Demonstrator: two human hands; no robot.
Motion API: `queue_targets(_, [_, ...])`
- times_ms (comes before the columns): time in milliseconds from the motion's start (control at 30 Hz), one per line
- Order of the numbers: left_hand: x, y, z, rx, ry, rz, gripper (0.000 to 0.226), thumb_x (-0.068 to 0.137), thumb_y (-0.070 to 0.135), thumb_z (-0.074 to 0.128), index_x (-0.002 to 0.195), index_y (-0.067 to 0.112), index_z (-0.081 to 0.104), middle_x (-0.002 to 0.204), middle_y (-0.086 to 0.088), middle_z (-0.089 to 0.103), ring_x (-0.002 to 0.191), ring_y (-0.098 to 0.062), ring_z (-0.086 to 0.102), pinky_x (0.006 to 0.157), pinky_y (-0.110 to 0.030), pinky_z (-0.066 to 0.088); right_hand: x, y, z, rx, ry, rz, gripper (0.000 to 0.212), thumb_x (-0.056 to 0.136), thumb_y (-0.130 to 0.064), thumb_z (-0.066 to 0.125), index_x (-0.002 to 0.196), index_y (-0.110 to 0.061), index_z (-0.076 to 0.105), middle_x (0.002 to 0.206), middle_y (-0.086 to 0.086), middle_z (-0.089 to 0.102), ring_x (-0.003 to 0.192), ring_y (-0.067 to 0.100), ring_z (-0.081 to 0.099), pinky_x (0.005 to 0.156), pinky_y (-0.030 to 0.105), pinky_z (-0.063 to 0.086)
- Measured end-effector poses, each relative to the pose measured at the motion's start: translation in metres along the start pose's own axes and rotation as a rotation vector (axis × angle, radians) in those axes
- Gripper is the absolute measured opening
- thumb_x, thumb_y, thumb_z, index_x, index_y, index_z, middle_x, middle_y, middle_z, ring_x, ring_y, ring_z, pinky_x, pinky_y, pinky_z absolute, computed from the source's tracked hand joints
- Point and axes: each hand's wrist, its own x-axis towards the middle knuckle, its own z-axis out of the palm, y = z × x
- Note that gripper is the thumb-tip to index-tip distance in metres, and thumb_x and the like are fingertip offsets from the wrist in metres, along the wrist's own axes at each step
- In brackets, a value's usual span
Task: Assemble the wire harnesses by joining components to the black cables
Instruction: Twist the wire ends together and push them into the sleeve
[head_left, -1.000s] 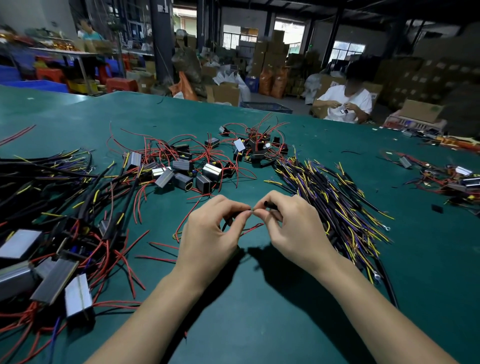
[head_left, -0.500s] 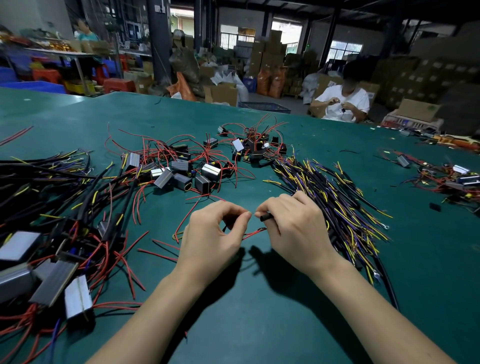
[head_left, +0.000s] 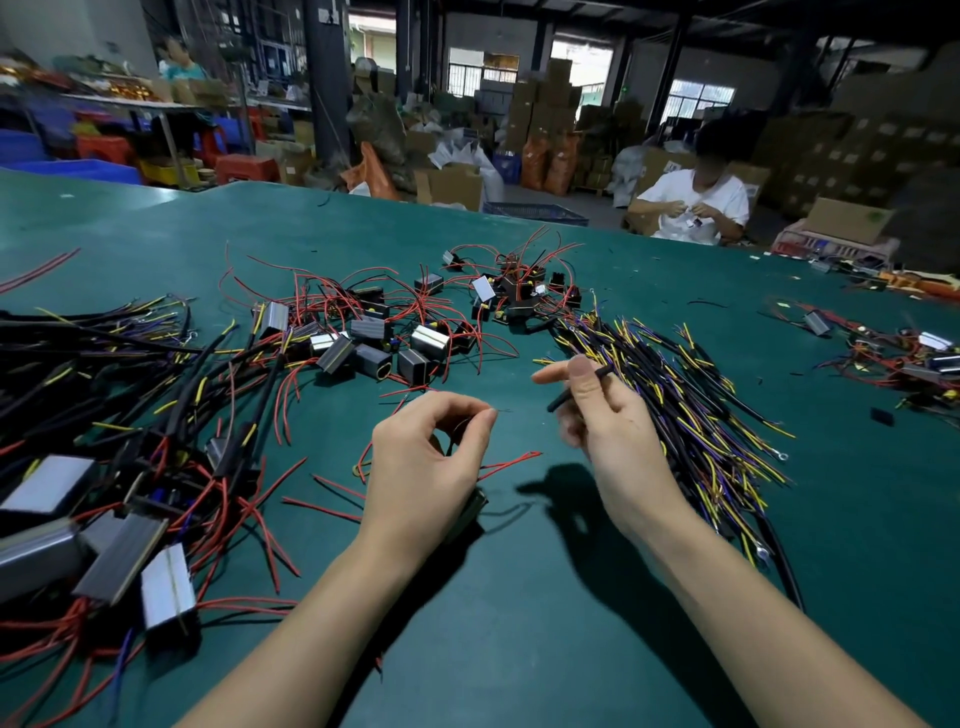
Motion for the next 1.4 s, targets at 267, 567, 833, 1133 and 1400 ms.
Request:
queue_targets(267, [0.0001, 0.0022, -0.0007, -0.005, 0.017, 0.01, 0.01, 0.082, 0.008, 0.072, 0.077, 0.017, 0.07, 0.073, 0.008, 0.068, 0.072, -0.003, 0.059, 0.063, -0.009, 0.039, 0.0007, 0.0013, 0.0003, 0.439, -0.04, 0.2, 0.018, 0.083, -0.023, 0.06, 0.082, -0.006, 0.062, 0.059, -0.003, 0.053, 0.051, 0.011, 0.047, 0.047, 0.017, 0.038])
queue_targets(567, [-0.0009, 0.006, -0.0012, -0.02, 0.004, 0.034, 0.009, 0.082, 0.007, 0.072, 0.078, 0.015, 0.071, 0.074, 0.008, 0.068, 0.073, -0.004, 0.059, 0.061, -0.013, 0.041, -0.002, 0.0027, 0.0017, 0.431, -0.059, 0.218, 0.019, 0.082, -0.023, 0.059, 0.083, -0.004, 0.059, 0.058, -0.002, 0.053, 0.051, 0.011, 0.047, 0.047, 0.016, 0.037])
queue_targets(833, [-0.0007, 0.008, -0.002, -0.022, -0.006, 0.038, 0.008, 0.082, 0.008, 0.072, 0.078, 0.015, 0.071, 0.075, 0.007, 0.069, 0.073, -0.004, 0.06, 0.061, -0.015, 0.041, -0.0026, 0.001, 0.0017, 0.429, -0.052, 0.223, 0.02, 0.081, -0.025, 0.059, 0.082, -0.005, 0.059, 0.058, -0.002, 0.054, 0.051, 0.01, 0.046, 0.046, 0.015, 0.036])
queue_targets(1133, [-0.0006, 0.0083, -0.0021, -0.027, -0.018, 0.056, 0.007, 0.082, 0.008, 0.072, 0.079, 0.014, 0.072, 0.075, 0.007, 0.068, 0.072, -0.005, 0.059, 0.06, -0.019, 0.043, -0.0048, 0.0015, 0.0034, 0.375, -0.022, 0.264, 0.024, 0.073, -0.03, 0.066, 0.077, -0.006, 0.069, 0.058, 0.0, 0.056, 0.047, 0.008, 0.046, 0.043, 0.014, 0.034])
queue_targets(1400, [0.0007, 0.0066, -0.0015, -0.042, -0.029, 0.079, 0.008, 0.077, 0.008, 0.076, 0.08, 0.015, 0.073, 0.075, 0.007, 0.069, 0.071, -0.003, 0.06, 0.06, -0.016, 0.042, -0.0065, 0.0017, 0.0069, 0.385, -0.024, 0.371, 0.024, 0.071, -0.032, 0.069, 0.074, -0.008, 0.071, 0.06, 0.0, 0.059, 0.045, 0.006, 0.046, 0.039, 0.013, 0.033])
